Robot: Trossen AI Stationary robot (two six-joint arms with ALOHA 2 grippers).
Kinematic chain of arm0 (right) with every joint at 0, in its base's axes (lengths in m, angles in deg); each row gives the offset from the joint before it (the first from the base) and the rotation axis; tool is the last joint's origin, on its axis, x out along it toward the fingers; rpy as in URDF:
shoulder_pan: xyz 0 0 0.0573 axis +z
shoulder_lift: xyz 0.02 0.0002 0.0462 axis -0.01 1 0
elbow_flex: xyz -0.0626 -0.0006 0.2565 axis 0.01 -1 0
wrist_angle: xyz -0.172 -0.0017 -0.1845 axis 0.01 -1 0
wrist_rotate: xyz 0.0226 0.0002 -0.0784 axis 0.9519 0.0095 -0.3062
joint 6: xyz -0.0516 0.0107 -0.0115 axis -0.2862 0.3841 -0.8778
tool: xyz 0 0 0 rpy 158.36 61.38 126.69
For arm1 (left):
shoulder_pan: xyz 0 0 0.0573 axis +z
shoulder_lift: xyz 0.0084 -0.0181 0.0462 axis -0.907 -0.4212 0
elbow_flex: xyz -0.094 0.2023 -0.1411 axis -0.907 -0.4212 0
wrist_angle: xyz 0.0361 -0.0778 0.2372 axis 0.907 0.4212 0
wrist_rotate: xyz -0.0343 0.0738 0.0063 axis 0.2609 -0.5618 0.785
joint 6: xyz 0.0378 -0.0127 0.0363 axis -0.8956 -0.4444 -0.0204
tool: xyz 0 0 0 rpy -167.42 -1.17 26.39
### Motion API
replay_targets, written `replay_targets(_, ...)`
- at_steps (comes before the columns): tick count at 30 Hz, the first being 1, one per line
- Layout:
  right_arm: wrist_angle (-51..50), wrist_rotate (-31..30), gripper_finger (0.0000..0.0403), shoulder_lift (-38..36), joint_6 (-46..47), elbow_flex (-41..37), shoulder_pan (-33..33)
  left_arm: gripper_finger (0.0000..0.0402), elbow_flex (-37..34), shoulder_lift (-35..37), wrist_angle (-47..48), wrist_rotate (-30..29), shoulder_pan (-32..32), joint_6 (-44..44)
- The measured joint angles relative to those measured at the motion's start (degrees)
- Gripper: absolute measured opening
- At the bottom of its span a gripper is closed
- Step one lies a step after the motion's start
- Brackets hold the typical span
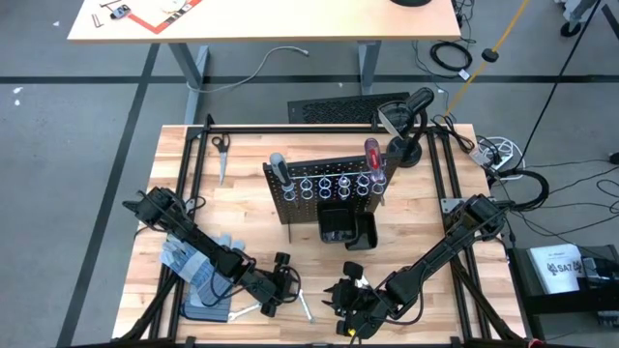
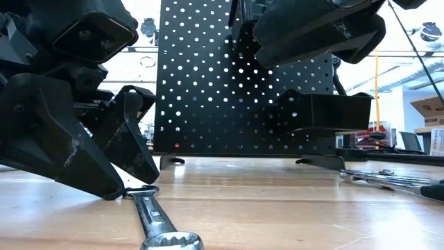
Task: Hang tools onto peg board
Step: Hang the silver wrench on the black peg board
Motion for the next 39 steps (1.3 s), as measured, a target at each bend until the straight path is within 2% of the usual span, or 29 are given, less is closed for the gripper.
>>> replay_targets(23, 0.0, 0.0, 0.0118, 0.0, 0.0, 0.0, 0.0, 0.0183, 0.0, 0.0, 0.0, 0.0, 0.0, 0.1)
replay_targets(30, 0.0, 0.0, 0.0118, 0.0, 0.0, 0.0, 0.0, 0.0183, 0.0, 0.0, 0.4, 0.2, 0.7, 4.4)
replay_targets(39, 0.0, 0.0, 0.0118, 0.0, 0.0, 0.0, 0.0, 0.0183, 0.0, 0.0, 0.4, -0.5, 0.9, 4.4)
